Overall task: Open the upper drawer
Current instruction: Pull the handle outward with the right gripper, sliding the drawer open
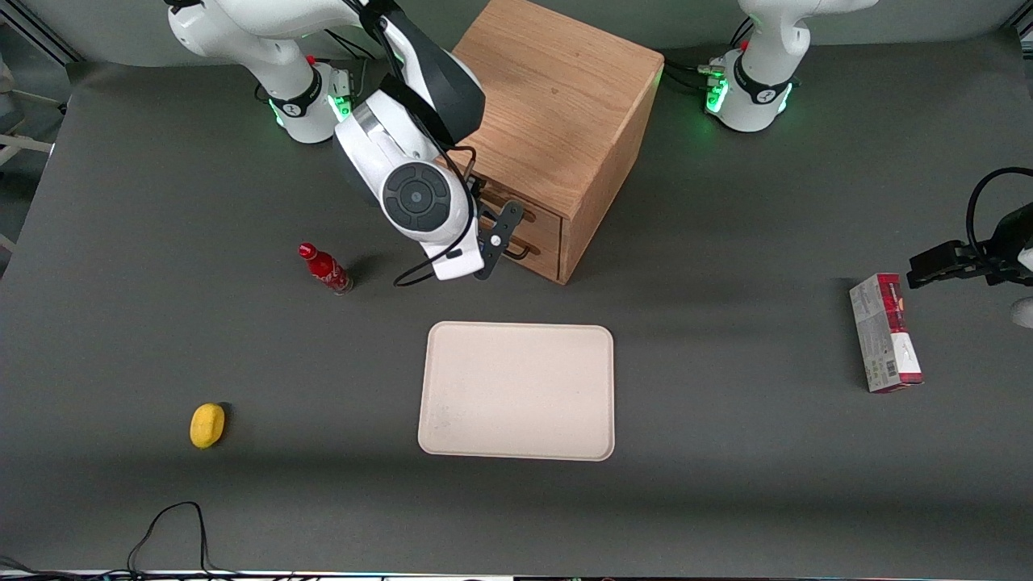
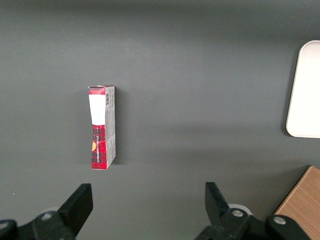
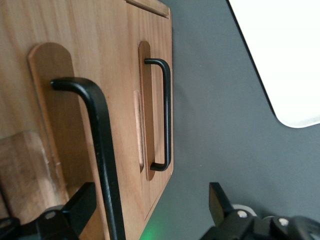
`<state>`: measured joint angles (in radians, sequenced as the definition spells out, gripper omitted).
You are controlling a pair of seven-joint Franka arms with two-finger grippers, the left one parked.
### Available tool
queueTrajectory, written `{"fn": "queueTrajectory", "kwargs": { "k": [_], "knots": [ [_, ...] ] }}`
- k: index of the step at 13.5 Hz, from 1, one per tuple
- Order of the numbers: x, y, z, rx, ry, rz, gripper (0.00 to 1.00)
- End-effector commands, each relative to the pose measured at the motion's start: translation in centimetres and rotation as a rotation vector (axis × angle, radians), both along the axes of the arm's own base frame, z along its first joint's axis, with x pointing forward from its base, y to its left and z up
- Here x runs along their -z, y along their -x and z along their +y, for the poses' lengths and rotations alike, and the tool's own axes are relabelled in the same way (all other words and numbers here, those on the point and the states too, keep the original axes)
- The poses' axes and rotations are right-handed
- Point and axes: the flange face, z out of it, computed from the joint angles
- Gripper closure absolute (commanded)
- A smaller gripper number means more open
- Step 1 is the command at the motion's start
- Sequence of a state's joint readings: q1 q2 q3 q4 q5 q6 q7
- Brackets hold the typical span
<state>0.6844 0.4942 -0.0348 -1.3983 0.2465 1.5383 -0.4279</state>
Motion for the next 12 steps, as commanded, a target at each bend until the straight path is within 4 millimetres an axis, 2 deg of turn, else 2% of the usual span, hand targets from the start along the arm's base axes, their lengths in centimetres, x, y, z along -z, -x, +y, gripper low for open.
{"fn": "queueTrajectory", "kwargs": {
  "k": [1, 4, 12],
  "knots": [
    [1.1, -0.5, 0.1, -0.002, -0.037, 0.021, 0.0],
    [1.9, -0.9, 0.1, 0.005, -0.037, 0.016, 0.0],
    [2.3, -3.9, -3.2, 0.063, -0.047, 0.007, 0.0]
  ]
}}
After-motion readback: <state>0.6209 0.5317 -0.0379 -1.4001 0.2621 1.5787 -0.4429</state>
